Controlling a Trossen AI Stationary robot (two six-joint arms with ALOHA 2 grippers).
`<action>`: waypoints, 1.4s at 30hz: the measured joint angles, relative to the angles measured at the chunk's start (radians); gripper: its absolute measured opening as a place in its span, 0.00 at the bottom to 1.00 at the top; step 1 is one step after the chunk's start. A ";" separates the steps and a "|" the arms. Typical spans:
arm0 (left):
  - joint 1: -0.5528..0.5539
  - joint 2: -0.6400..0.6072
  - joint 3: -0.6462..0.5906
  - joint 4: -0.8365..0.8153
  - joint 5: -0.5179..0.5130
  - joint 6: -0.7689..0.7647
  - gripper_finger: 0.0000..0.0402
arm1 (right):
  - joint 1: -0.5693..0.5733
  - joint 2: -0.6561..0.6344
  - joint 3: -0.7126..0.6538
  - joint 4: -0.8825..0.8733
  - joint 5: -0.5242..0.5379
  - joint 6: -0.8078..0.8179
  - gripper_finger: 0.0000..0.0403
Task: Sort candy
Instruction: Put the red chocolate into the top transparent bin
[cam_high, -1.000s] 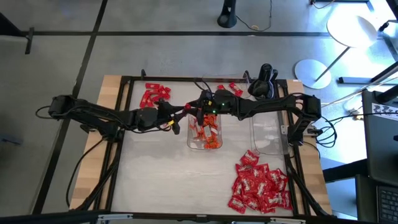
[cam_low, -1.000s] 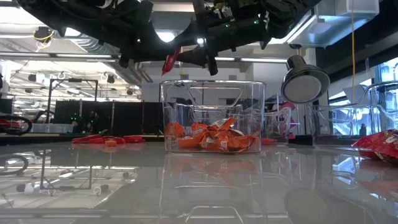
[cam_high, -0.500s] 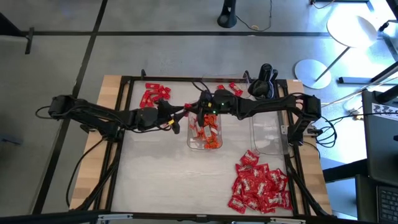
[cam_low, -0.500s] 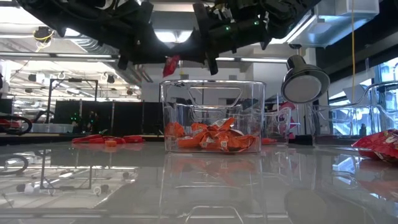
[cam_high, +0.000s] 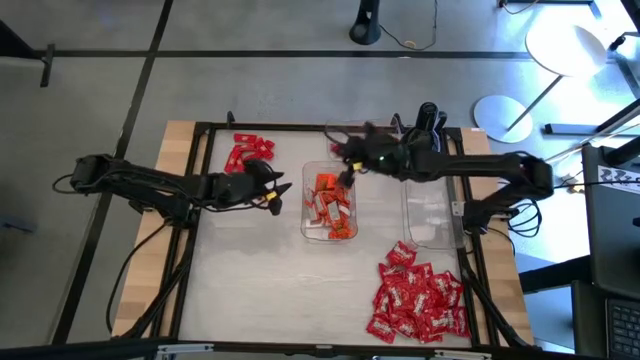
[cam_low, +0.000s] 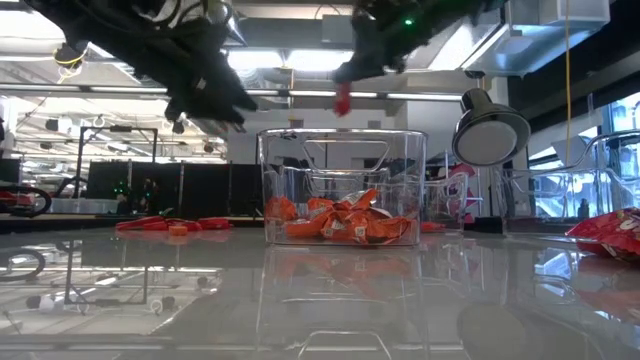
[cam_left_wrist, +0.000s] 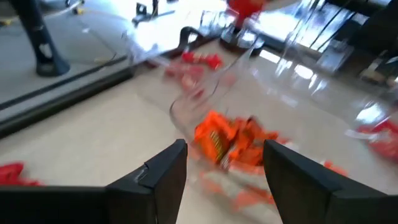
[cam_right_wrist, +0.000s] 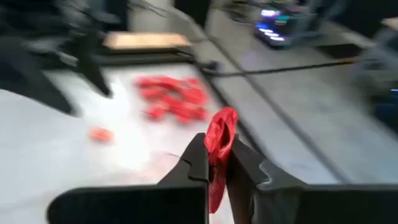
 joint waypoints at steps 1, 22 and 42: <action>0.000 0.000 0.000 -0.026 0.000 -0.018 0.49 | -0.013 -0.016 0.000 -0.034 0.034 -0.026 0.06; -0.001 0.006 -0.001 -0.079 -0.001 -0.132 0.48 | -0.360 0.106 0.000 -0.165 -0.065 0.024 0.18; 0.161 0.006 0.000 -0.181 -0.010 -0.227 0.48 | -0.202 0.052 0.000 -0.338 -0.240 0.146 0.62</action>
